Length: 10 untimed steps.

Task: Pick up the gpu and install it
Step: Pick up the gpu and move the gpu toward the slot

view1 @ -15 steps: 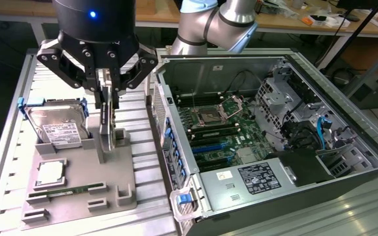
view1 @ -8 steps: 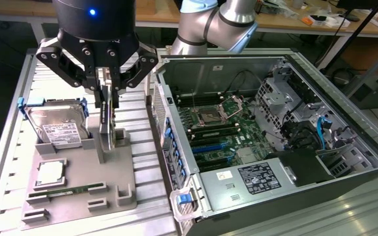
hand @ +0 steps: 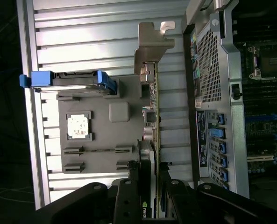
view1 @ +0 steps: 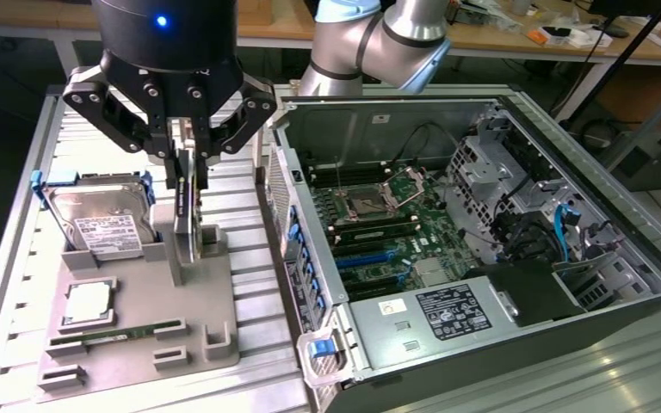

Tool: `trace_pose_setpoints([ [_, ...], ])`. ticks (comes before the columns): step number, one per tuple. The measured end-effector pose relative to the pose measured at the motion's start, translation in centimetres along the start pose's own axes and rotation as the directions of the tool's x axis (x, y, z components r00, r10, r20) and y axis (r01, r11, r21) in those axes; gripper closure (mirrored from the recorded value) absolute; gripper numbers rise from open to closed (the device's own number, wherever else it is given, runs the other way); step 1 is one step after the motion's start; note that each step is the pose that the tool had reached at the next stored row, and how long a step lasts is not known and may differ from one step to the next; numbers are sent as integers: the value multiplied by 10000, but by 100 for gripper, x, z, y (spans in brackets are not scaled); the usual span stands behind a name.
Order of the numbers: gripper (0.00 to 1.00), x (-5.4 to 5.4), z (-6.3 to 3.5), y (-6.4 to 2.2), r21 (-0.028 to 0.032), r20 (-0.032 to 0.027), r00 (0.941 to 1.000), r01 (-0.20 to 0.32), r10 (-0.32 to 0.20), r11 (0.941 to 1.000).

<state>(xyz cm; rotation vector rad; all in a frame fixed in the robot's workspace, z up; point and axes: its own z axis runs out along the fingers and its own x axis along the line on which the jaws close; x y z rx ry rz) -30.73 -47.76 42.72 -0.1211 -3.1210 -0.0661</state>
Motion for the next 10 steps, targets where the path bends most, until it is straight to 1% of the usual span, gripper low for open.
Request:
trace_pose_setpoints([
  [6, 73, -5, 0, 0, 0, 0, 10000, 1, -1, 10000],
  [9, 73, -36, -1, 3, 0, 0, 10000, 0, 0, 10000],
  [10, 73, -76, -1, 6, 0, 0, 10000, 0, 0, 10000],
])
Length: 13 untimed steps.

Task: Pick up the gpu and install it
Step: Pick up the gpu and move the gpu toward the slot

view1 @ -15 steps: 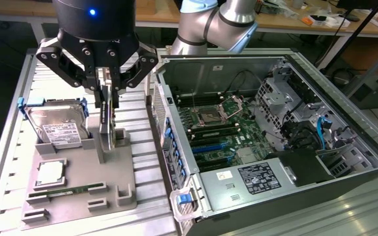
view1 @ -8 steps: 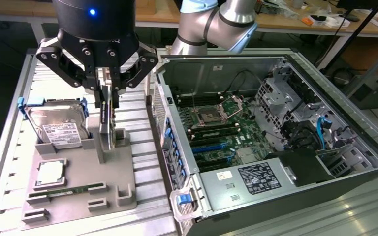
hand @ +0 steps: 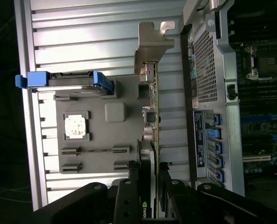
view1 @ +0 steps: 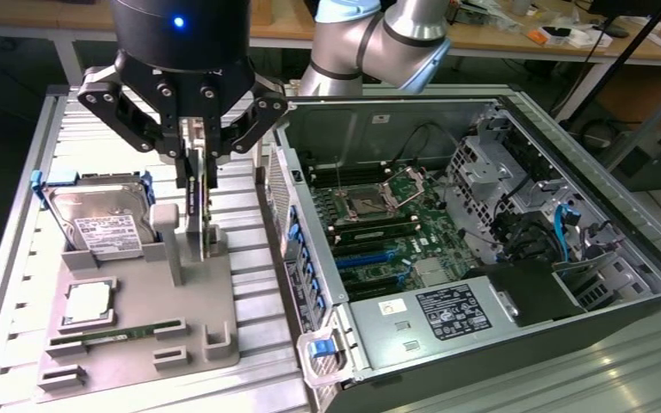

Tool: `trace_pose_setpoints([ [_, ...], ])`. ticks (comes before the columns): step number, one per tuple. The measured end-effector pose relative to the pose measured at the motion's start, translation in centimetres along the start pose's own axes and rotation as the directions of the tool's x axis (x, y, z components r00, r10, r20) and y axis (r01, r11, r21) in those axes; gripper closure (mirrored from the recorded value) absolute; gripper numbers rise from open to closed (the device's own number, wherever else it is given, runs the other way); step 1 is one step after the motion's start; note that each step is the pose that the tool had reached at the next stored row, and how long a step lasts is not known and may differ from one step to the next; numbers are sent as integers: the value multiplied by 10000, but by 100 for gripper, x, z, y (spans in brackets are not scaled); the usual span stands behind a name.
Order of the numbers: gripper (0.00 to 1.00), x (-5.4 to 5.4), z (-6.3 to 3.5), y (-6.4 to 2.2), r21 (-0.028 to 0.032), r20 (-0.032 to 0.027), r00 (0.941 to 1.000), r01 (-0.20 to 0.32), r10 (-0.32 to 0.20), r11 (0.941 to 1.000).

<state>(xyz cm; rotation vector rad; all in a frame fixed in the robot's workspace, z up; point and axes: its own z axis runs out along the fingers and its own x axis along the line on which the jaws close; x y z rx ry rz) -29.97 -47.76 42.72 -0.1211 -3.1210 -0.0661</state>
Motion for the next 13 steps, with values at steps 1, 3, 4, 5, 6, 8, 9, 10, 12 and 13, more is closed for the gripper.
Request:
trace_pose_setpoints([
  [1, 73, -18, -1, 1, 0, -1, 10000, 1, -1, 10000],
  [3, 73, -55, 0, 4, -1, -1, 10000, 1, -1, 10000],
  [4, 73, -75, -1, 6, 0, -1, 10000, 2, -2, 10000],
  [5, 73, -100, -2, 8, 1, -2, 10000, 3, -3, 10000],
  [6, 73, -120, -2, 9, 1, -2, 10000, 3, -3, 10000],
  [8, 73, -162, -3, 13, 1, -2, 10000, 3, -3, 10000],
  [9, 73, -178, -3, 14, 0, -2, 10000, 4, -4, 10000],
  [10, 73, -194, -3, 15, 0, -1, 10000, 4, -4, 10000],
  [12, 73, -228, -4, 18, 0, -2, 10000, 3, -3, 10000],
  [13, 73, -244, -4, 19, 0, -2, 10000, 3, -3, 10000],
])
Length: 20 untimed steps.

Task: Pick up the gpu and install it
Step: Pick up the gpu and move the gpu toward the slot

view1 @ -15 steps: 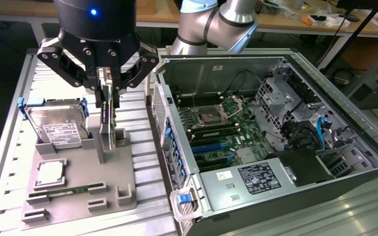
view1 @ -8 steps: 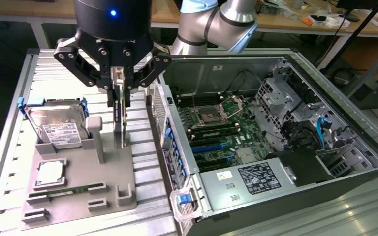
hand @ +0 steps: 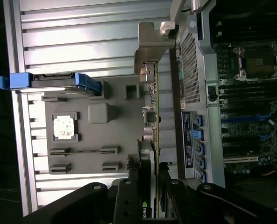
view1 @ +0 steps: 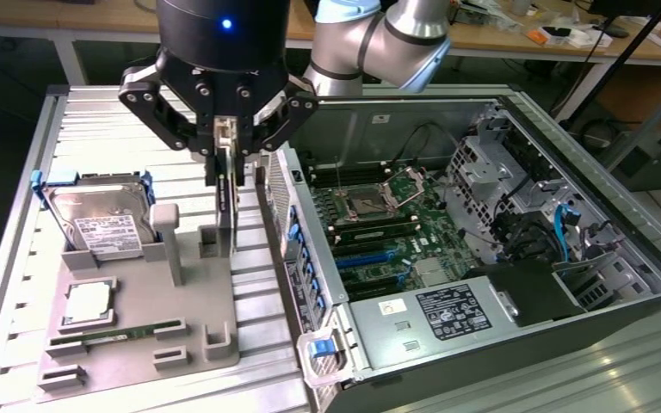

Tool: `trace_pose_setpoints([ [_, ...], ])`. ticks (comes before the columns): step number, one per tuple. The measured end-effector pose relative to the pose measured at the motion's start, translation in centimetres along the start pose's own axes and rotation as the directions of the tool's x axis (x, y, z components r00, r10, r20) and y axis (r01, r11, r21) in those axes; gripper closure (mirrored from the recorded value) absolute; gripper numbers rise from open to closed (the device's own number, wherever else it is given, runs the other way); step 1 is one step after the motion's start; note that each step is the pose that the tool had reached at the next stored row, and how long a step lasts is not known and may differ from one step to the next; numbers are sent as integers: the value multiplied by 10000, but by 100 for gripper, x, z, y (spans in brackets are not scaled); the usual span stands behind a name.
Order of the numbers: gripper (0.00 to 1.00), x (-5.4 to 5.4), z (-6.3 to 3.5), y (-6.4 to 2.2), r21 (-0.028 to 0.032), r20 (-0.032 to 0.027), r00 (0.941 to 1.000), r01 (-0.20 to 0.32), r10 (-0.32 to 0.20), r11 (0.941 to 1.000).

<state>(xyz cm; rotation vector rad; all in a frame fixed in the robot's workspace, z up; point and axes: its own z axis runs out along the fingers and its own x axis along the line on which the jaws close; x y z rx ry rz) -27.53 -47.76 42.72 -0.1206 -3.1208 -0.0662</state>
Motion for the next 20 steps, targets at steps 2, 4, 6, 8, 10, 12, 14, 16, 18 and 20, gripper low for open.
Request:
trace_pose_setpoints([
  [2, 73, -32, -1, 2, 1, 0, 10000, 1, -1, 10000],
  [4, 73, -63, -2, 5, 1, -1, 10000, 1, -1, 10000],
  [6, 73, -102, -2, 8, 0, 0, 10000, 1, -1, 10000],
  [8, 73, -126, -3, 10, 1, -1, 10000, 1, -1, 10000],
  [10, 73, -146, -3, 11, 0, 0, 10000, 1, -1, 10000],
  [12, 73, -170, -3, 13, 0, 0, 10000, 1, -1, 10000],
  [14, 73, -193, -4, 15, 1, -1, 10000, 1, -1, 10000],
  [16, 73, -215, -3, 17, 0, 0, 10000, 1, -1, 10000],
  [18, 73, -239, -4, 19, 1, -1, 10000, 1, -1, 10000],
  [20, 73, -260, -4, 20, 0, 0, 10000, 0, 0, 10000],
])
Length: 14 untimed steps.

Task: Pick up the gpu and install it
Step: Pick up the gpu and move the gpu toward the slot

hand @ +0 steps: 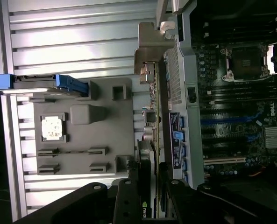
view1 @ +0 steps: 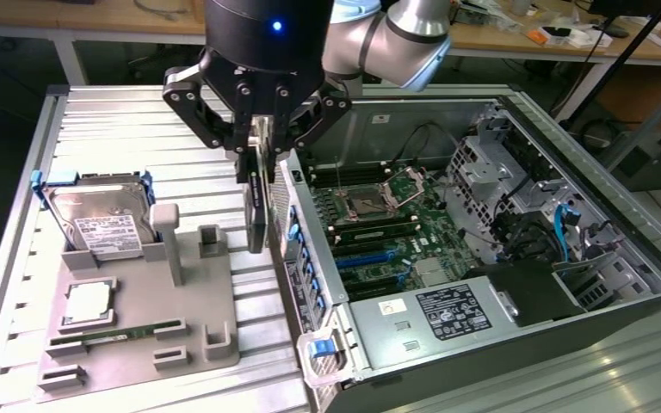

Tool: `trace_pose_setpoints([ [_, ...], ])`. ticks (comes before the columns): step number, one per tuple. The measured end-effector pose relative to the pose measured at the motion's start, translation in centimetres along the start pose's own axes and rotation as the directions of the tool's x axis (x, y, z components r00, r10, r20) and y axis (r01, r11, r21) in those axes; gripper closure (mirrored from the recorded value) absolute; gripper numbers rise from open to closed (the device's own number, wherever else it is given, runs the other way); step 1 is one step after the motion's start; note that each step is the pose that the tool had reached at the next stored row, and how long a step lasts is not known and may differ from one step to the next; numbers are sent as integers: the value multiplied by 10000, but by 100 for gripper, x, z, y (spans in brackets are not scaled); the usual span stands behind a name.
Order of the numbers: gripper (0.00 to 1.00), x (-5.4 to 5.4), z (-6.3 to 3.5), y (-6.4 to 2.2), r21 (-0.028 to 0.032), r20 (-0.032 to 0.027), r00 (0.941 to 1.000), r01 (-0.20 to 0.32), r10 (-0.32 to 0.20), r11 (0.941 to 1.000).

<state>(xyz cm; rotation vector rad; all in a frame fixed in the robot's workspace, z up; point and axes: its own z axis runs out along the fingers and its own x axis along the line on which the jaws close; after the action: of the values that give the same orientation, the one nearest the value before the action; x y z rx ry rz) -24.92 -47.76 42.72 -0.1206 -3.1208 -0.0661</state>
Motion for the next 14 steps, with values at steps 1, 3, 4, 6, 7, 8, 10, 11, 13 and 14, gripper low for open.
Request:
trace_pose_setpoints([
  [1, 73, -9, 0, 1, 0, 0, 10000, 0, 0, 10000],
  [3, 73, -27, -1, 2, 0, -1, 10000, 1, -1, 10000],
  [4, 73, -36, -1, 3, 0, 0, 10000, 1, -1, 10000],
  [6, 73, -52, -1, 4, 0, 0, 10000, 1, -1, 10000],
  [7, 73, -60, -1, 5, 0, 0, 10000, 1, -1, 10000],
  [8, 73, -68, -1, 5, 0, -1, 10000, 1, -1, 10000],
  [10, 73, -74, -1, 6, 0, 0, 10000, -1, 1, 10000],
  [11, 73, -79, -1, 6, 0, 0, 10000, 1, -1, 10000],
  [13, 73, -86, -2, 7, 0, -1, 10000, 0, 0, 10000],
  [14, 73, -89, -2, 7, 0, 0, 10000, 0, 0, 10000],
])
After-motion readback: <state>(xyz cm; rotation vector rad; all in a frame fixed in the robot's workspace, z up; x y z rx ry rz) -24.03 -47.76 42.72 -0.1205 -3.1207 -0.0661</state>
